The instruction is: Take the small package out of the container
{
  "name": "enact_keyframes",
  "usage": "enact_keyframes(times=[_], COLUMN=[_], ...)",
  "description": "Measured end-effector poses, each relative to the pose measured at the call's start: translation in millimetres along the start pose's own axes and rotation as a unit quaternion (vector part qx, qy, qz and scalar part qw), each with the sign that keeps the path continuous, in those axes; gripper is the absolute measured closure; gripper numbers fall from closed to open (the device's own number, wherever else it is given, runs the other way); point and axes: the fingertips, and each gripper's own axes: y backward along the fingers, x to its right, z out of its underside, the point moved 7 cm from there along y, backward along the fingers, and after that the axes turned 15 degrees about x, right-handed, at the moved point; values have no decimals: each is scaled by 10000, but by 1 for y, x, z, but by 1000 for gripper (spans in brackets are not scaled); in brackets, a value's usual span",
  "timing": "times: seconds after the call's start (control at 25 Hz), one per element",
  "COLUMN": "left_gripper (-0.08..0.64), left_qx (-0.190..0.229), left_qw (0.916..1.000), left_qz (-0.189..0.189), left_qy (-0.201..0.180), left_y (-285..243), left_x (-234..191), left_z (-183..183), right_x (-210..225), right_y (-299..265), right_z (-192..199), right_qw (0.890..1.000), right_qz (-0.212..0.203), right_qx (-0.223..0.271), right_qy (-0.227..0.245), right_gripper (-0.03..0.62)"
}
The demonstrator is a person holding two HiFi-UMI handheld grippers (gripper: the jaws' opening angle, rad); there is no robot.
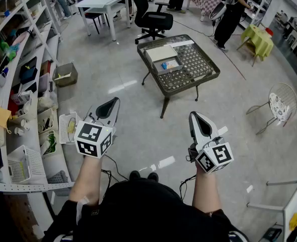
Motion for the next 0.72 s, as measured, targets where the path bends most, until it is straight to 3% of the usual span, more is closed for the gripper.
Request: enact_keyframes(times=[0.36,0.56,0.72], left_gripper=[554,554,554], left_qx=[96,171,102], left_qw=[9997,9993,9987], left_qz=[-94,-141,-250], left_qy=[205,313,431], left_y=[-7,-16,-31], left_x=[30,19,-2], left_z=[-1,1,16], right_x=[20,26,30], right_y=[6,-1,-24], right_z=[-19,-12,-5], right_qw=[9997,9999,9995], right_qz=[-167,-104,-217], right_qx=[141,-1,17], right_qy=[-89,-15,-212], right_gripper=[584,584,583])
